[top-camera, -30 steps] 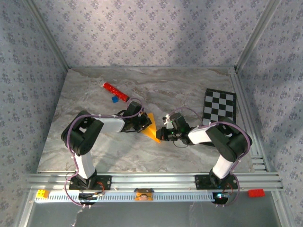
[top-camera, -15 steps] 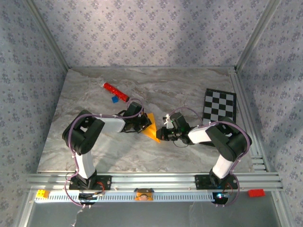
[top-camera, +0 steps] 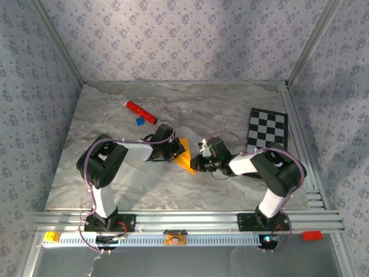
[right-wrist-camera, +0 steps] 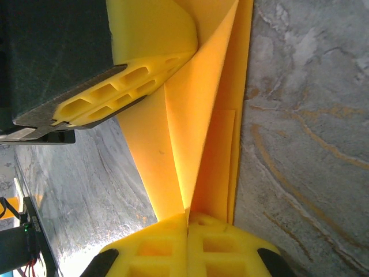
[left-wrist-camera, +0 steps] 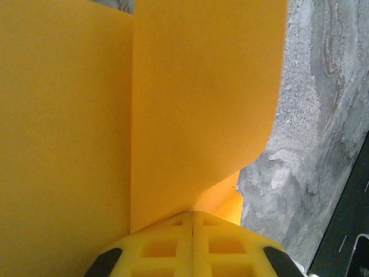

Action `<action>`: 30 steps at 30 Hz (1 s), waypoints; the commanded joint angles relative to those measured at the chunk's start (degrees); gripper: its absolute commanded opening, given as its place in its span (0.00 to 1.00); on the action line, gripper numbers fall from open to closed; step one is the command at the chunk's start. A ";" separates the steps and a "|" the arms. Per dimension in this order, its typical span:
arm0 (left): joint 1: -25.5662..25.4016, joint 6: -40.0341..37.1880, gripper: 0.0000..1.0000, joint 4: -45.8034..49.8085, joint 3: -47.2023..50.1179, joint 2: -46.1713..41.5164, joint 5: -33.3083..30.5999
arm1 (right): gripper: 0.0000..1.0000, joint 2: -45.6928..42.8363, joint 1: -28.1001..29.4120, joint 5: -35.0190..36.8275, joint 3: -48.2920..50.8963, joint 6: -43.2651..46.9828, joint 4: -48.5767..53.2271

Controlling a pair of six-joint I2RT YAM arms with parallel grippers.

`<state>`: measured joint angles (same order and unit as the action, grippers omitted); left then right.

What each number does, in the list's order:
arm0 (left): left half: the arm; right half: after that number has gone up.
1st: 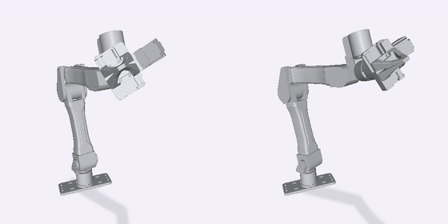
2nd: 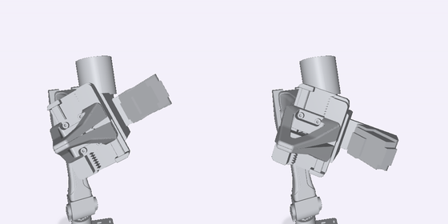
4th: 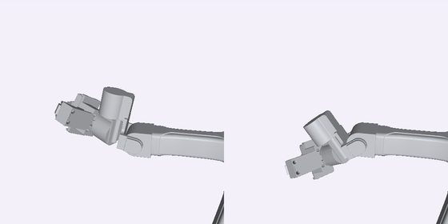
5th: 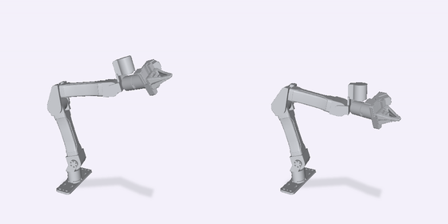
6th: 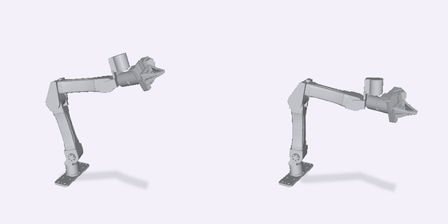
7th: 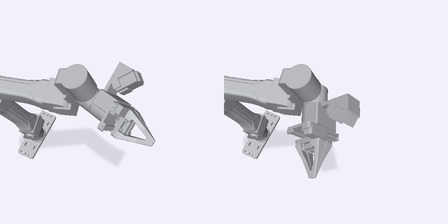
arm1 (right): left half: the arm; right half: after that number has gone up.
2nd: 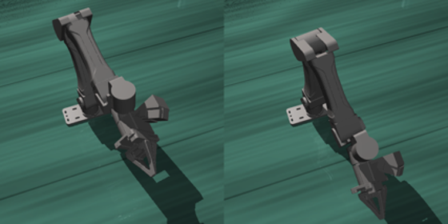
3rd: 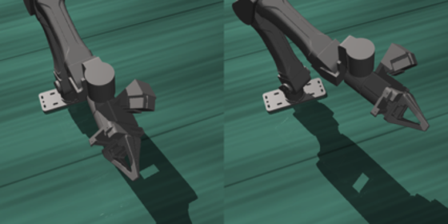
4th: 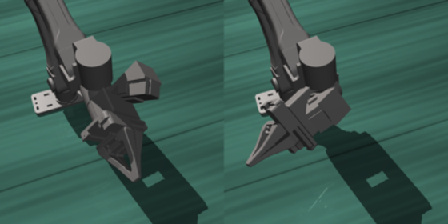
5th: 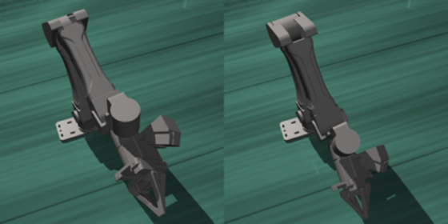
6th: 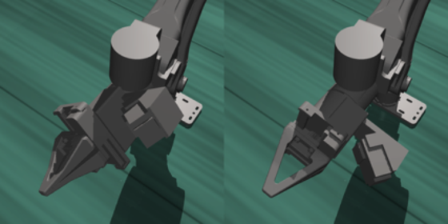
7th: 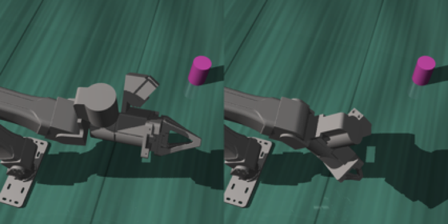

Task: Fold a paper plane with a square sheet of paper (pick it up from the middle)
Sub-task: Fourth fold the wing at the center of the table.

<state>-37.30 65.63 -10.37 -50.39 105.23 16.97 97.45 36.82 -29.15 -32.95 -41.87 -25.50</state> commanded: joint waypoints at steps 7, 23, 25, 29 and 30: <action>-0.24 -1.09 0.02 3.96 0.12 2.31 -1.34 | 0.10 -2.64 0.18 -0.08 -0.30 1.66 8.94; -0.24 -0.90 0.02 4.03 0.20 2.68 -1.42 | 0.01 -1.70 -0.50 -3.09 1.40 0.26 7.37; -0.29 -0.90 0.01 3.87 0.25 2.59 -1.46 | 0.03 -1.72 -0.68 -3.66 1.53 0.12 7.11; -0.31 -0.88 0.01 3.96 0.30 2.66 -1.50 | 0.11 -2.78 -0.78 -3.72 1.59 0.45 8.11; -0.26 -0.87 0.01 3.96 0.32 2.61 -1.46 | 0.12 -3.06 -0.85 -3.70 1.60 0.55 8.46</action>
<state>-37.54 65.60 -10.35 -50.59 105.49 17.58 95.22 36.12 -30.87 -32.60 -41.19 -20.34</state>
